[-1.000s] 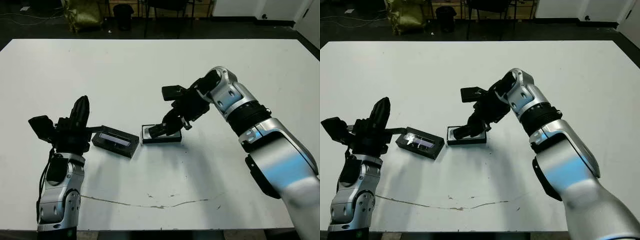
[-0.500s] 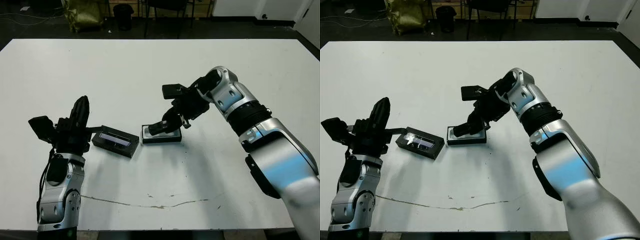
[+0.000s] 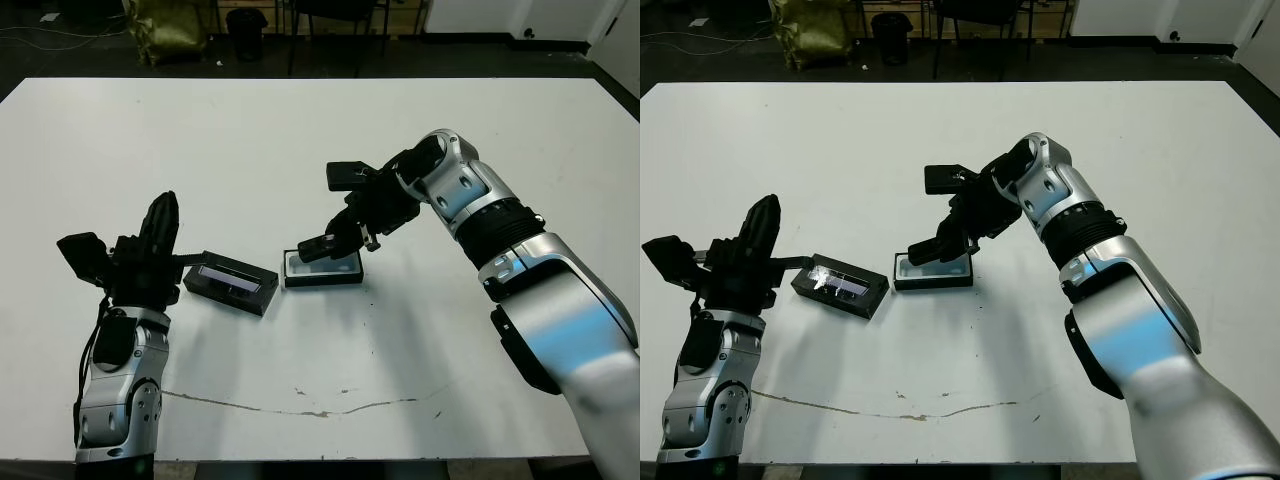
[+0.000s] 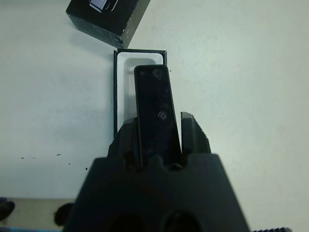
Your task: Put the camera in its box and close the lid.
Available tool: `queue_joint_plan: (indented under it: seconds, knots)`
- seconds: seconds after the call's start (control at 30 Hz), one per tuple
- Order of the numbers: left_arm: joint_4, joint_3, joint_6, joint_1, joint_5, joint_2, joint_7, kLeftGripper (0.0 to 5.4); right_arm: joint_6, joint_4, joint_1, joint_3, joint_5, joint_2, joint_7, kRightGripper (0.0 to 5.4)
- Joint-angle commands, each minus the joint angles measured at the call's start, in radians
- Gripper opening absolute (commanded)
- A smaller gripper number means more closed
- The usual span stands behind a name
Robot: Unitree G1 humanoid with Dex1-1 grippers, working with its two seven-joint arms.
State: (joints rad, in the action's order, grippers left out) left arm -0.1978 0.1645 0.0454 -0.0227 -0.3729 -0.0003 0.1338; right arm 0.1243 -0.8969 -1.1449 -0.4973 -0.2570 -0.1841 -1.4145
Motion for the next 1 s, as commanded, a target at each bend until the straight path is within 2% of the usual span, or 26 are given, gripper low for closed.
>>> queue_joint_plan:
  seconds: [0.03, 0.23, 0.53, 0.73, 1.0]
  knots:
    - [0.008, -0.001, 0.014, 0.017, 0.008, 0.003, -0.006, 0.0, 0.011, 0.013, 0.006, -0.014, -0.015, -0.001, 0.0, 0.69]
    - [-0.006, -0.003, 0.028, 0.02, 0.009, 0.0, -0.018, 0.0, 0.018, 0.009, 0.01, -0.01, -0.006, 0.006, -0.016, 0.69]
    - [0.005, -0.004, 0.012, 0.019, 0.011, 0.001, -0.008, 0.0, -0.013, 0.015, 0.012, -0.018, -0.018, 0.003, -0.002, 0.69]
    - [0.0, -0.002, 0.025, 0.02, 0.009, 0.003, -0.012, 0.0, 0.023, 0.001, 0.003, -0.009, -0.01, 0.01, -0.008, 0.69]
    - [0.009, -0.002, 0.012, 0.019, 0.008, 0.001, -0.002, 0.0, 0.011, 0.008, 0.004, -0.004, -0.008, 0.011, 0.003, 0.69]
